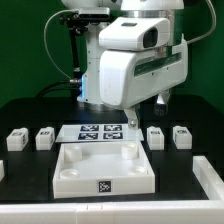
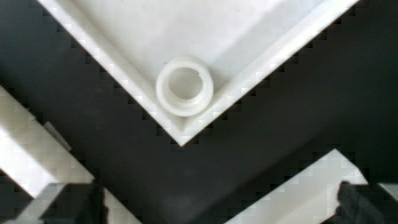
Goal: Assemble one leg
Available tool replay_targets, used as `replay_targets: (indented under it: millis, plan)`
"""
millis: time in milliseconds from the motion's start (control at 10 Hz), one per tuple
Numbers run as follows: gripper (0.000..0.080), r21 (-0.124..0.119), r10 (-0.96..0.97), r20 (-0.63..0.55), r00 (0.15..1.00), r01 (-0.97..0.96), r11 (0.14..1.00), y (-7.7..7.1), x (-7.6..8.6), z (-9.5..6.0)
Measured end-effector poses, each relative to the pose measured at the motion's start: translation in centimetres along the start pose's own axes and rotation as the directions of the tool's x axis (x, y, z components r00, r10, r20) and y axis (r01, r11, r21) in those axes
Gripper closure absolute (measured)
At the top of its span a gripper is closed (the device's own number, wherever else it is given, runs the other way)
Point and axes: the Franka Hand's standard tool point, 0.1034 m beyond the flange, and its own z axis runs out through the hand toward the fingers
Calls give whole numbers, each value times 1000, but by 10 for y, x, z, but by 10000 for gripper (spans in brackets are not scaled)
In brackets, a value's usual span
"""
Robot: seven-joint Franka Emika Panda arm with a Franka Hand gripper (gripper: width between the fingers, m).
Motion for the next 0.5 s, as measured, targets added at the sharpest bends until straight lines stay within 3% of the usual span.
replay_targets:
  millis: [500]
  plan:
    - [150,1,0,0,1000,0,1000,0,0,0]
